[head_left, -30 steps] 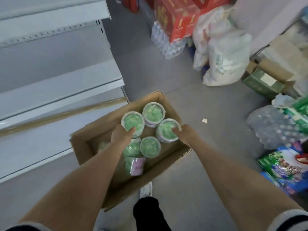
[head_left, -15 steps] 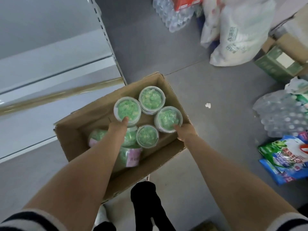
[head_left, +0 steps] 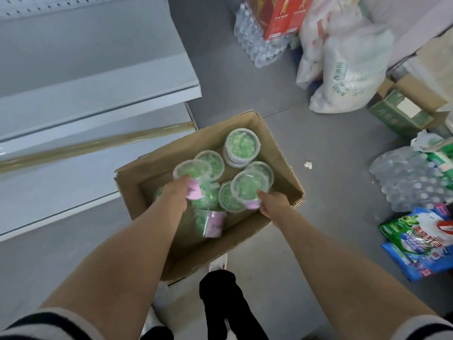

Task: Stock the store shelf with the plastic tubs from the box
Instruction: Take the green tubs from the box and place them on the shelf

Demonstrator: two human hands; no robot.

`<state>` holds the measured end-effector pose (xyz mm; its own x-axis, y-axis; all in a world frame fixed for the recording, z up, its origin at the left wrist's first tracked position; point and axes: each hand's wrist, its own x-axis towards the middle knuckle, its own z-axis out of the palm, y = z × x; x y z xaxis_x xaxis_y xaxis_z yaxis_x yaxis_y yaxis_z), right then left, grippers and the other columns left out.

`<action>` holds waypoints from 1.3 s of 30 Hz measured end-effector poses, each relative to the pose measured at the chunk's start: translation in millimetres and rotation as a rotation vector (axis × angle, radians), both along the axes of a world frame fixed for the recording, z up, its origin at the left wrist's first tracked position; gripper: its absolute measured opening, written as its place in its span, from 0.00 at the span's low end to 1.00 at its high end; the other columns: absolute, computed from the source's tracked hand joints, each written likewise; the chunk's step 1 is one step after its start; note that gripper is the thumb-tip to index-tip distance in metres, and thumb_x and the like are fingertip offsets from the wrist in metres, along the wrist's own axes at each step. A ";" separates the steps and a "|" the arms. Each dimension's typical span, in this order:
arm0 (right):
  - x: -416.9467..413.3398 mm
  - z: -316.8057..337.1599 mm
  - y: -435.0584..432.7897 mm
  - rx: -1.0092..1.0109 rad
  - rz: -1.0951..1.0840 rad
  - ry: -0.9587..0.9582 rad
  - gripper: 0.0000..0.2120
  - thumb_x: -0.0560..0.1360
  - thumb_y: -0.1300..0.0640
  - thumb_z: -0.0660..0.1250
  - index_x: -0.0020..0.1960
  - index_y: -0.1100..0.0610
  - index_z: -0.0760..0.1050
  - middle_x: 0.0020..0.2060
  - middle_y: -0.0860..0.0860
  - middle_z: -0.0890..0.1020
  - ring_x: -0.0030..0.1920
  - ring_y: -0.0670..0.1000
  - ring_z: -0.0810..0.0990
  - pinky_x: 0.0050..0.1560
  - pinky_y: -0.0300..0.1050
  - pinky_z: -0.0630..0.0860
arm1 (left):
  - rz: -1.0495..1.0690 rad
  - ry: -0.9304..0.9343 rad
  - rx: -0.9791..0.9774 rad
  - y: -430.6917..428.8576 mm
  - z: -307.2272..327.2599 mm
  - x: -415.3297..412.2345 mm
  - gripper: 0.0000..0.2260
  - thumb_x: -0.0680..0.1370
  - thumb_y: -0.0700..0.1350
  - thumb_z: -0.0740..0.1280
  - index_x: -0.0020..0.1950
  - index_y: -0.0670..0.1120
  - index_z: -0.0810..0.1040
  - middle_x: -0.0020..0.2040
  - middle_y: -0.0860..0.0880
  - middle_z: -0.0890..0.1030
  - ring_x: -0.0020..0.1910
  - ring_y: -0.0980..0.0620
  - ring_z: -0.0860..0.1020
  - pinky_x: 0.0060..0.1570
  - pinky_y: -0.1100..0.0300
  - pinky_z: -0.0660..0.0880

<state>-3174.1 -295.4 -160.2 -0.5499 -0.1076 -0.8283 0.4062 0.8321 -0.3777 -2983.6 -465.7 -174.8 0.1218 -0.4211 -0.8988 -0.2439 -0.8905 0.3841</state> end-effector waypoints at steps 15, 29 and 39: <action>189.3 146.6 -45.4 -0.282 0.174 0.104 0.17 0.75 0.43 0.69 0.53 0.55 0.74 0.46 0.54 0.82 0.48 0.56 0.85 0.55 0.57 0.82 | 0.096 0.424 -0.230 3.0 169.8 209.7 0.19 0.78 0.47 0.68 0.65 0.38 0.74 0.38 0.48 0.79 0.36 0.54 0.74 0.41 0.61 0.73; 344.5 337.2 -173.1 -0.865 0.275 0.047 0.29 0.72 0.49 0.75 0.64 0.66 0.71 0.46 0.60 0.78 0.37 0.55 0.82 0.46 0.51 0.84 | 0.251 0.656 -0.670 -75.3 360.9 396.2 0.11 0.78 0.46 0.68 0.40 0.40 0.77 0.23 0.51 0.79 0.28 0.57 0.77 0.28 0.68 0.75; 384.6 421.2 -314.8 -1.003 0.385 0.019 0.26 0.74 0.50 0.73 0.65 0.64 0.71 0.51 0.58 0.78 0.44 0.61 0.85 0.54 0.54 0.82 | 0.378 0.650 -0.813 -185.9 424.7 427.4 0.11 0.76 0.47 0.70 0.37 0.44 0.76 0.22 0.53 0.78 0.33 0.56 0.75 0.46 0.62 0.76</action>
